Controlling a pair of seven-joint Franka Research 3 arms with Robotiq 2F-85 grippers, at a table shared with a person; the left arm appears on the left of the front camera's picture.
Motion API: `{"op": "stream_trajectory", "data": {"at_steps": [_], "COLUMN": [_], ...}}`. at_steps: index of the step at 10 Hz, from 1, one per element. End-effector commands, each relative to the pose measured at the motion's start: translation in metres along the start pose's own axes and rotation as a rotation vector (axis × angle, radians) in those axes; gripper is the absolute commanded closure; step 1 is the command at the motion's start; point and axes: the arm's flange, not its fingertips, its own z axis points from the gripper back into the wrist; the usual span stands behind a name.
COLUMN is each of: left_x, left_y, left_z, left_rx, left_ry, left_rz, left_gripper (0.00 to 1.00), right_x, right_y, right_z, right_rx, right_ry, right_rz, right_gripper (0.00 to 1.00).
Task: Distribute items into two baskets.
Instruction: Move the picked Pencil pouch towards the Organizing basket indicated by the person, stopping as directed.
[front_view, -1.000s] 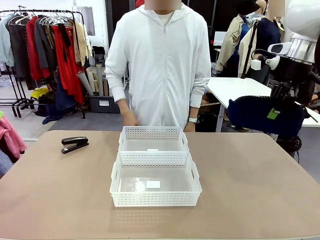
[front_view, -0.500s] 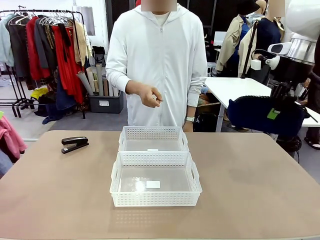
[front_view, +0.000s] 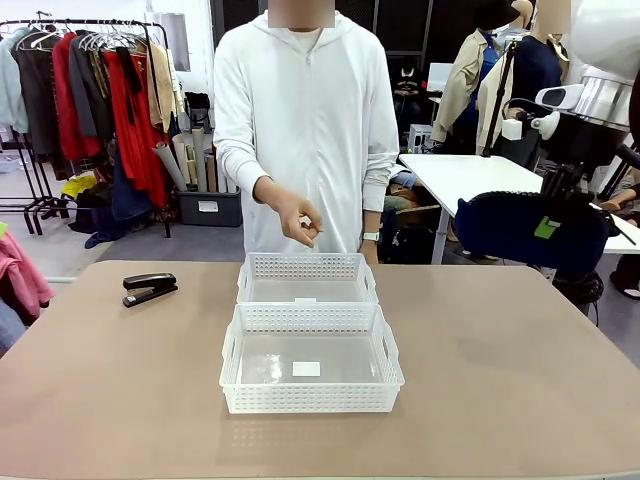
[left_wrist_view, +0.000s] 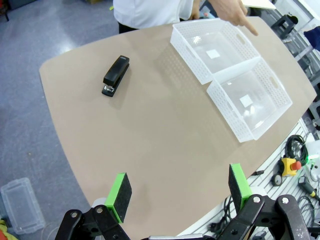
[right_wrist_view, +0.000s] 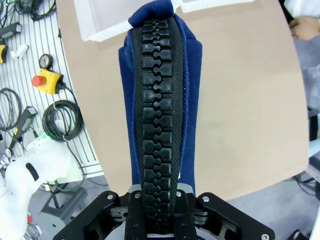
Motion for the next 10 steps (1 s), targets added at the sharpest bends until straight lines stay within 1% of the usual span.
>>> {"op": "stream_trajectory", "data": {"at_steps": [1,10], "left_x": [-0.0003,-0.0003], "left_y": [-0.0002,-0.0002], "left_z": [0.0002,0.0002], "left_rx": [-0.002,-0.002], "left_ry": [-0.001,-0.001], "left_rz": [-0.001,-0.001], "left_gripper": [0.00,0.00], "right_x": [0.0019,0.0000], "right_y": [0.0001,0.0000], "right_z": [0.0021,0.0000], "right_rx": [-0.007,0.000], "right_ry": [-0.008,0.000], "right_rz": [-0.007,0.000], "right_gripper": [1.00,1.00]}}
